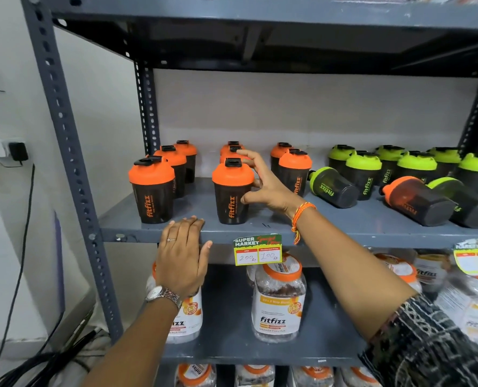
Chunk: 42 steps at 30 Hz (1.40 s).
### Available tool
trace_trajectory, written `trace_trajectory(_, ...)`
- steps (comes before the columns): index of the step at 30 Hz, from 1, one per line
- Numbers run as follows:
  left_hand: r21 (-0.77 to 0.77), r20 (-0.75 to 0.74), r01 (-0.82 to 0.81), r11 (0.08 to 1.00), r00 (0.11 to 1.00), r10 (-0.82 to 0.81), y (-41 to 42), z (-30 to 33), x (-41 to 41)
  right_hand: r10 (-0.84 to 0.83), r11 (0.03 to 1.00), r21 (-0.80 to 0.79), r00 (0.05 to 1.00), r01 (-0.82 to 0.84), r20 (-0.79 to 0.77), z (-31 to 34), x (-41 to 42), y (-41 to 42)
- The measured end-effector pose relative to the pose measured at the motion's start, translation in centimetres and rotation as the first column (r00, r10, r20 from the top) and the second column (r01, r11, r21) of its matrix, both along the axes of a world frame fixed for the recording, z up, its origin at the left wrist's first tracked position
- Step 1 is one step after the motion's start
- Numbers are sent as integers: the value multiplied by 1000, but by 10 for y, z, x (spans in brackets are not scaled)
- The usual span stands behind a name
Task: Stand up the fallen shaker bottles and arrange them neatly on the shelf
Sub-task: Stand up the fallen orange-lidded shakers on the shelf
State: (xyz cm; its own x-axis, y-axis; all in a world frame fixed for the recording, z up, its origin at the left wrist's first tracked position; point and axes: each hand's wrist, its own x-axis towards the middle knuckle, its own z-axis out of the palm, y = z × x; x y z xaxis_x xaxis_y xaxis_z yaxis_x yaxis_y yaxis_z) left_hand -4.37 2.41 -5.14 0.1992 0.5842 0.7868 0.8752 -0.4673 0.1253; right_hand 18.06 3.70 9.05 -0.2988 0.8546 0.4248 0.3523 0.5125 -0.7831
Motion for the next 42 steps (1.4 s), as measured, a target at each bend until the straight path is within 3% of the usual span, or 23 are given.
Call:
trace_trajectory(5, 27, 46, 43, 999, 998, -45, 1, -1, 0, -60, 998, -16, 983, 58, -174, 1, 28, -16)
trace_trajectory(10, 121, 323, 68, 990, 941, -104, -14, 4, 24, -202, 976, 14, 929, 217, -311, 13, 88, -51)
trace_trajectory(14, 202, 336, 140, 969, 920, -202, -31, 23, 78, -453, 877, -30, 803, 480, -387, 27, 145, -79)
trace_trajectory(17, 225, 324, 203, 953, 907, -270, -43, 39, 126, -673, 718, 4, 695, 696, -252, 32, 190, -94)
trace_trajectory(20, 232, 244, 268, 935, 914, -323, -54, 44, 167, -835, 550, 113, 548, 828, 48, 36, 232, -109)
trace_trajectory(23, 173, 195, 299, 938, 923, -331, -55, 36, 194, -888, 425, 198, 363, 883, 284, 36, 261, -116)
trace_trajectory(26, 93, 169, 312, 946, 931, -324, -53, 23, 210, -861, 382, 196, 270, 903, 432, 33, 277, -115)
trace_trajectory(29, 34, 65, 269, 962, 960, -271, -55, 11, 222, -809, 398, 184, 249, 899, 532, 27, 283, -114)
trace_trajectory(33, 40, -61, 169, 985, 984, -166, -55, 9, 225, -816, 371, 196, 218, 908, 535, 18, 289, -108)
trace_trajectory(42, 64, -114, 104, 993, 989, -97, -51, 6, 225, -814, 379, 85, 289, 921, 504, 17, 285, -93)
